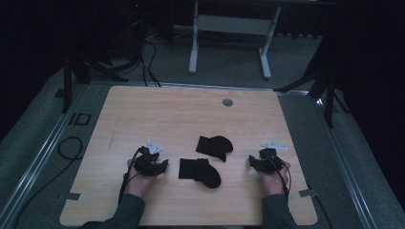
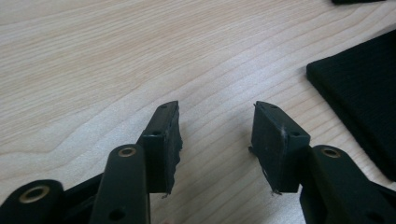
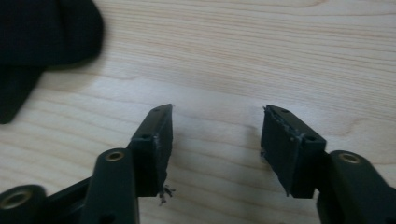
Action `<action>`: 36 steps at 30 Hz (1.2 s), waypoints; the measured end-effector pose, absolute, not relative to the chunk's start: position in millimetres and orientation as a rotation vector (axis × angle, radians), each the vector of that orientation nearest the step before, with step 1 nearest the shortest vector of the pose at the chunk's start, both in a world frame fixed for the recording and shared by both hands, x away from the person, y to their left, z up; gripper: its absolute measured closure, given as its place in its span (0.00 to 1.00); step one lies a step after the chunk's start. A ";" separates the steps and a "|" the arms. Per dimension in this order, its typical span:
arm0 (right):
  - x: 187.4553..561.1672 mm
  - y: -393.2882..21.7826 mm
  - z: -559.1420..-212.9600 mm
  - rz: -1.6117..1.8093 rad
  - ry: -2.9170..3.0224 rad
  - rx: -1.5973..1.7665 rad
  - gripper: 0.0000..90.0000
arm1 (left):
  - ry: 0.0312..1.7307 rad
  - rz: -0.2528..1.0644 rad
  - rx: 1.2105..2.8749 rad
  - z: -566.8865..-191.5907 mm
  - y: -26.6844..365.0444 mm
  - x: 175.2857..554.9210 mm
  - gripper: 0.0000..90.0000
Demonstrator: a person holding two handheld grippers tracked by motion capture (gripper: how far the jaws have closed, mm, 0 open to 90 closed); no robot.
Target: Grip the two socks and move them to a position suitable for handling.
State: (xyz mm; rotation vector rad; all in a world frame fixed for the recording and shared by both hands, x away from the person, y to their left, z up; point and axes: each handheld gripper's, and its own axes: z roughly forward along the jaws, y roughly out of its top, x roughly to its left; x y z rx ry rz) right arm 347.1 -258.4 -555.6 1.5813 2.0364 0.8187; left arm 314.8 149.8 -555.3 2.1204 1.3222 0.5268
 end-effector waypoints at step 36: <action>295.3 -184.6 -527.1 1.027 2.416 1.177 0.97 | 1.250 0.514 2.080 -544.0 145.2 304.6 0.75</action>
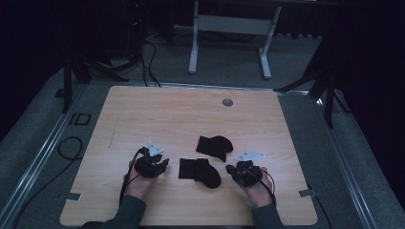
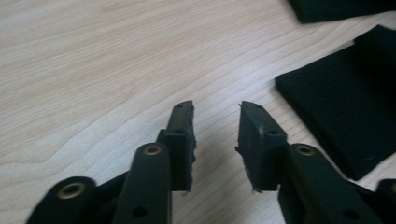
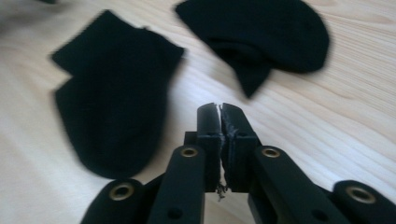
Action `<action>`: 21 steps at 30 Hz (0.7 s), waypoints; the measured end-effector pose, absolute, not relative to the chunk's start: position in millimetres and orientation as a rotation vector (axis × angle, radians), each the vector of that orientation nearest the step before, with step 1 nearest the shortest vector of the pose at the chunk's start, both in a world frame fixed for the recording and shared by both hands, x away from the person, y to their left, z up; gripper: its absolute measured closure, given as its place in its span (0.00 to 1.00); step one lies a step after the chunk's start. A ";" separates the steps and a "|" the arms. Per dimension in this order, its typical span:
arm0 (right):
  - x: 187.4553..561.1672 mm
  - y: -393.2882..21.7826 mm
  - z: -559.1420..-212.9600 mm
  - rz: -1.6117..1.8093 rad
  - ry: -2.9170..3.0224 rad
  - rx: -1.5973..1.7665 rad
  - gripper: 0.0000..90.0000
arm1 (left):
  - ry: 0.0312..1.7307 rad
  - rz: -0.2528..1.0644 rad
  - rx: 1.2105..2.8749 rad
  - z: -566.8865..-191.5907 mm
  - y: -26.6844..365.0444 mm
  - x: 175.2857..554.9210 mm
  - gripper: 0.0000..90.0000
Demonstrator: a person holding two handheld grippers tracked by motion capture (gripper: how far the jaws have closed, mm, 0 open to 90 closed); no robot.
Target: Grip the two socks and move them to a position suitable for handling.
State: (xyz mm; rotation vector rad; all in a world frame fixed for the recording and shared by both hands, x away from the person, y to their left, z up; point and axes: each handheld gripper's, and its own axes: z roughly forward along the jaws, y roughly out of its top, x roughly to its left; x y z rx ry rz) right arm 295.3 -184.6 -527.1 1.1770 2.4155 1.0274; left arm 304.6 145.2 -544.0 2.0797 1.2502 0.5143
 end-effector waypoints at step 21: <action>283.5 -144.7 -547.9 0.919 2.668 1.026 0.99 | 1.133 0.415 2.027 -539.3 123.7 291.3 0.72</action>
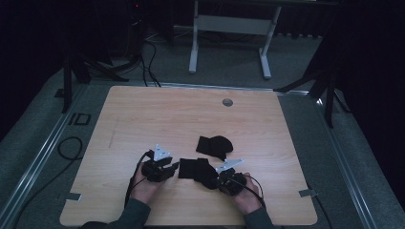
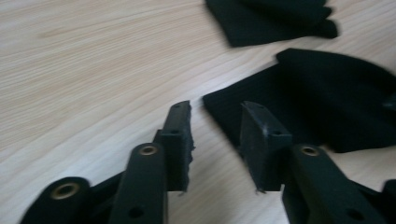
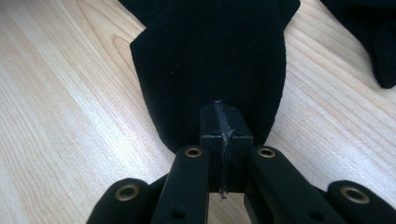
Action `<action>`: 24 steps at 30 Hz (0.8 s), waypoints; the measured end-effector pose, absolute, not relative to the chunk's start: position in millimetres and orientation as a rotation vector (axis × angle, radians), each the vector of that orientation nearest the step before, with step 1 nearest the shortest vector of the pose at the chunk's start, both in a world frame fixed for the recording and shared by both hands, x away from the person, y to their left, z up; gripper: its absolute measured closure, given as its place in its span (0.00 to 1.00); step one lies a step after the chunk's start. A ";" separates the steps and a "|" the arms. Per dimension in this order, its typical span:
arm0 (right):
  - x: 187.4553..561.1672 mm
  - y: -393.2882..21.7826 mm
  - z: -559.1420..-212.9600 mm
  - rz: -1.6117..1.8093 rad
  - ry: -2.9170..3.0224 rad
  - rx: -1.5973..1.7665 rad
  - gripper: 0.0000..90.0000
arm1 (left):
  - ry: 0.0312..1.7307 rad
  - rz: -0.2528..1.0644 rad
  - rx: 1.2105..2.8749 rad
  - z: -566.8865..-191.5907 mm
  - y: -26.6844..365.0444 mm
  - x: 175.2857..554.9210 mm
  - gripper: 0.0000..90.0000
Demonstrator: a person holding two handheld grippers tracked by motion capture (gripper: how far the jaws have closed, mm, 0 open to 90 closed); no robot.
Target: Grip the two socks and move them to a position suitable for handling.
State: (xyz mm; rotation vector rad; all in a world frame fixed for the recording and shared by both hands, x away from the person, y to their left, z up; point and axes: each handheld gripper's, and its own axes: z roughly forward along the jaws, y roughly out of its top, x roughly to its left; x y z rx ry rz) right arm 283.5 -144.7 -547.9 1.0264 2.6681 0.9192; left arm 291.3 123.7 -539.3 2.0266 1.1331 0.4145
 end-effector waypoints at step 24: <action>286.3 -147.5 -549.0 0.948 2.685 1.025 0.99 | 1.054 0.257 2.138 -560.4 90.6 281.2 1.00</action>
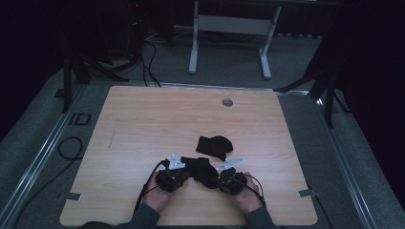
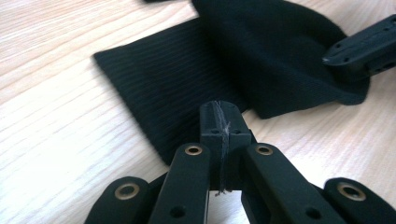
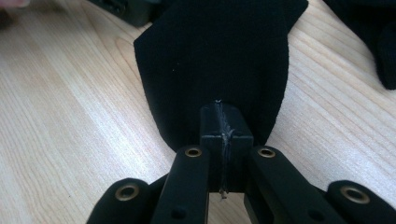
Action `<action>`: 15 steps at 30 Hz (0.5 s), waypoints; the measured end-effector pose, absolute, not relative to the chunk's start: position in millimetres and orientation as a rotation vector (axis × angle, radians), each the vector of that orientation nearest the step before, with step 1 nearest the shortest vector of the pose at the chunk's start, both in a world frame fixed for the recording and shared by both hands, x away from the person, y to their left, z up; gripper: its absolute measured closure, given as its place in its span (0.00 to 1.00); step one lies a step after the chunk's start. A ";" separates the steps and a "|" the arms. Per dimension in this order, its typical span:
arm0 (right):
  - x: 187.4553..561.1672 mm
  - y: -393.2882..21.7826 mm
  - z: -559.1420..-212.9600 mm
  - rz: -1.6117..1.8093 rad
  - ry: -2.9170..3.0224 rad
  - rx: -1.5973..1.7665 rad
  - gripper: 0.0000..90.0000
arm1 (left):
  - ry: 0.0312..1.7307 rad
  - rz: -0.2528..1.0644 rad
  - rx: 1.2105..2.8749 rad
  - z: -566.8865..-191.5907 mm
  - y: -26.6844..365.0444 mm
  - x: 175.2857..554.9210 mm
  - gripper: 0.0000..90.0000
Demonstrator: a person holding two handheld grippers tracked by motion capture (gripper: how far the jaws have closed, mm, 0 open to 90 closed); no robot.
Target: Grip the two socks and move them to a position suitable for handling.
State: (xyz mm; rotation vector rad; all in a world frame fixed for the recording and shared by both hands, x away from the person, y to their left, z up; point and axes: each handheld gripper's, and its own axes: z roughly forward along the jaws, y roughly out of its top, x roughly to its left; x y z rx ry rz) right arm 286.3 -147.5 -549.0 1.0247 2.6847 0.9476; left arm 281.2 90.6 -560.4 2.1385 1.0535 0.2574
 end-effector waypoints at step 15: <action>286.0 -147.1 -548.7 0.937 2.689 1.003 0.99 | 1.041 0.342 2.114 -560.8 87.6 287.2 1.00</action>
